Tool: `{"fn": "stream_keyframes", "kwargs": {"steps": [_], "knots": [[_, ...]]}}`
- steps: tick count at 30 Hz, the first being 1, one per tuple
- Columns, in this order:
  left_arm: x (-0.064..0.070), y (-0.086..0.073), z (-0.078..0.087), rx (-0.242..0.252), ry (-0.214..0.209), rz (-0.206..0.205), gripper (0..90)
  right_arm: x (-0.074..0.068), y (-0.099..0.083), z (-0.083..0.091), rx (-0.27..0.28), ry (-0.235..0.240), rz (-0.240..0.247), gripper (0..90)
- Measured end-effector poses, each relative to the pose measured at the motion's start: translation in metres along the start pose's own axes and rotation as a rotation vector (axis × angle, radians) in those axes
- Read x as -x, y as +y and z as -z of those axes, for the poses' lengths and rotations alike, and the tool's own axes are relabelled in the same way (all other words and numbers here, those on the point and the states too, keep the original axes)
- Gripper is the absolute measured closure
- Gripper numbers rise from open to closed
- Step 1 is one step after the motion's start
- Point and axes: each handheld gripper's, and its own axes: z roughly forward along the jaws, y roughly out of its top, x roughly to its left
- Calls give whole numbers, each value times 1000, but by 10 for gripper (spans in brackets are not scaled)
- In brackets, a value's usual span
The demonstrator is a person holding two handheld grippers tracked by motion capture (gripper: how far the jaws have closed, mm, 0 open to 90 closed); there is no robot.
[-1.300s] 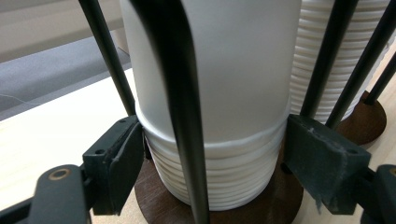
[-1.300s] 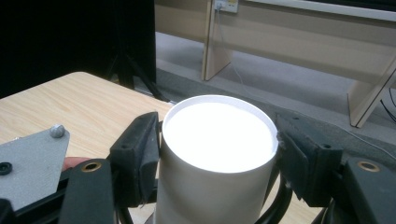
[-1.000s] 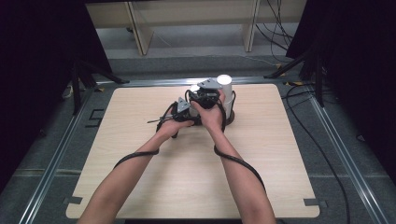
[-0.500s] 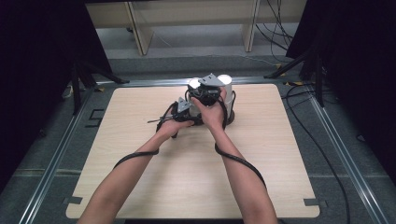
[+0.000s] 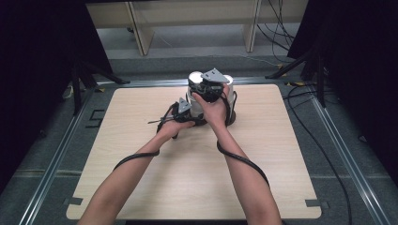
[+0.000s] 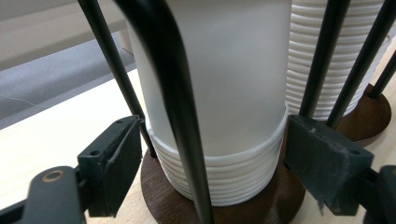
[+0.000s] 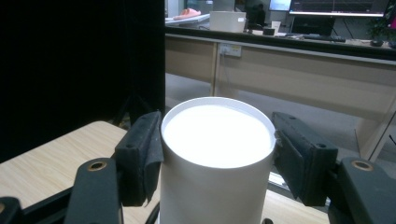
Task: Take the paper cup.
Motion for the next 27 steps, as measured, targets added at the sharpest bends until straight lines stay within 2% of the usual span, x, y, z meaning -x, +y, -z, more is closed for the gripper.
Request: {"fn": "stream_keyframes", "kwargs": {"steps": [3,4,6,7,8,9,11,12,14,15,16,17,18,19,22,23,25,27], "knots": [[0,1,2,0,5,-11,160,-1,3,3,1,1,0,366],[0,1,5,2,6,-12,152,-3,5,4,10,4,-23,366],[1,1,8,7,7,-12,144,-1,7,6,23,-3,8,366],[1,0,9,19,4,-1,142,-3,8,7,23,4,-14,367],[2,0,11,32,0,12,140,-2,9,8,32,-2,0,367],[1,0,13,33,1,12,138,-3,11,10,26,6,-12,366],[2,0,18,33,3,17,132,-3,14,13,44,4,-4,366],[2,0,21,31,-2,17,127,-4,15,15,38,14,-19,366],[1,1,27,19,-1,-12,120,-4,18,17,48,17,-22,366],[1,1,27,19,-1,-12,119,-4,18,17,48,17,-22,366],[1,2,35,38,-6,0,118,-4,21,21,57,18,-6,367],[1,2,35,38,-6,0,116,-5,22,23,62,21,-11,366],[0,3,42,57,-4,-32,116,-6,23,26,61,25,-15,366],[0,3,42,57,-4,-32,116,-6,23,28,62,29,0,367],[-1,2,57,50,-14,-48,113,-4,25,33,66,26,23,367],[-1,0,64,51,-22,-44,112,-4,25,40,58,48,-8,366],[-1,-1,69,50,-25,-36,110,-2,25,42,64,48,10,367],[3,-5,78,68,-30,-27,109,-2,22,51,53,66,-10,367]]}}
